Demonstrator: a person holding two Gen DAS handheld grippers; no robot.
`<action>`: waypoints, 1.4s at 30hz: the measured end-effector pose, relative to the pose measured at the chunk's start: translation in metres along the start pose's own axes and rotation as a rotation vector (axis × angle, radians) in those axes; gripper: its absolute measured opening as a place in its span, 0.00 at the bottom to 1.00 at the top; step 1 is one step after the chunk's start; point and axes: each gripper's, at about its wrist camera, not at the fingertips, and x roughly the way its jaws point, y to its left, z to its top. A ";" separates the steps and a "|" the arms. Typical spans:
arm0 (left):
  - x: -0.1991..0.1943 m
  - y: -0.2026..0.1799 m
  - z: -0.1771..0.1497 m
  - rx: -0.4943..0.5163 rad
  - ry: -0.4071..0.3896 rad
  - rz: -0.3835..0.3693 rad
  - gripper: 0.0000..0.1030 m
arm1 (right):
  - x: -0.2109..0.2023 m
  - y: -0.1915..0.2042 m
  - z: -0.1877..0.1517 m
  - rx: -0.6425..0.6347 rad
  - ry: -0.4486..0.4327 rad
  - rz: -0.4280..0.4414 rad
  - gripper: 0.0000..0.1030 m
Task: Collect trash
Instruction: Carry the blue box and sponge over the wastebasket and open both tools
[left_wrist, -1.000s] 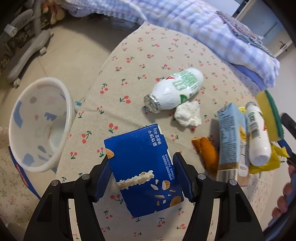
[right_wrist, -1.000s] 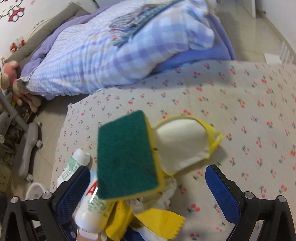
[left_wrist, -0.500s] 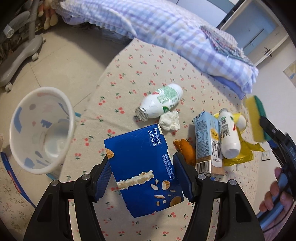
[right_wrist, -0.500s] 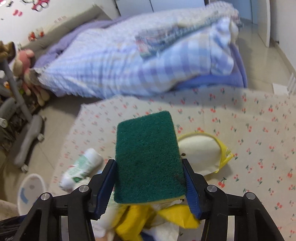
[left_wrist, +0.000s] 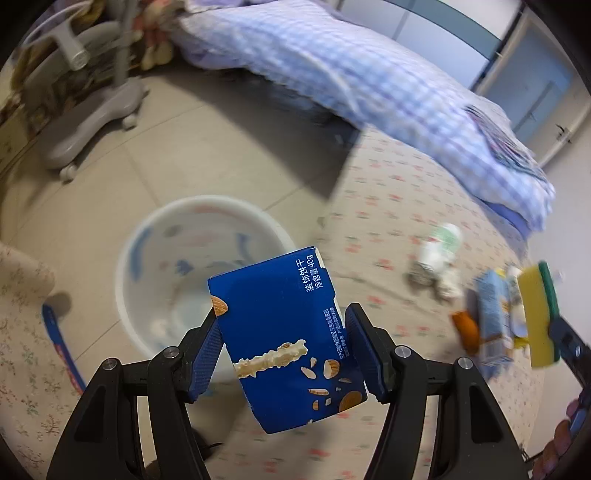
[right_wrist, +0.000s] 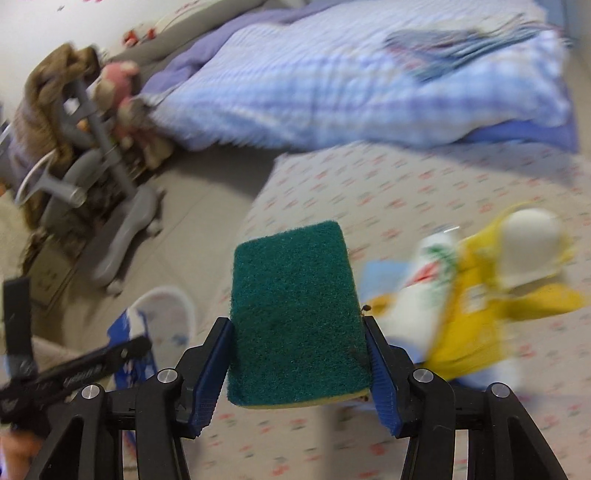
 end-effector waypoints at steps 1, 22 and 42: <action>0.003 0.012 0.001 -0.013 0.006 0.014 0.66 | 0.006 0.007 -0.001 -0.009 0.012 0.012 0.58; 0.000 0.100 0.007 -0.086 -0.009 0.091 0.95 | 0.101 0.077 -0.014 -0.045 0.175 0.136 0.58; -0.029 0.124 -0.018 0.028 -0.028 0.222 0.95 | 0.169 0.145 -0.024 -0.077 0.207 0.204 0.74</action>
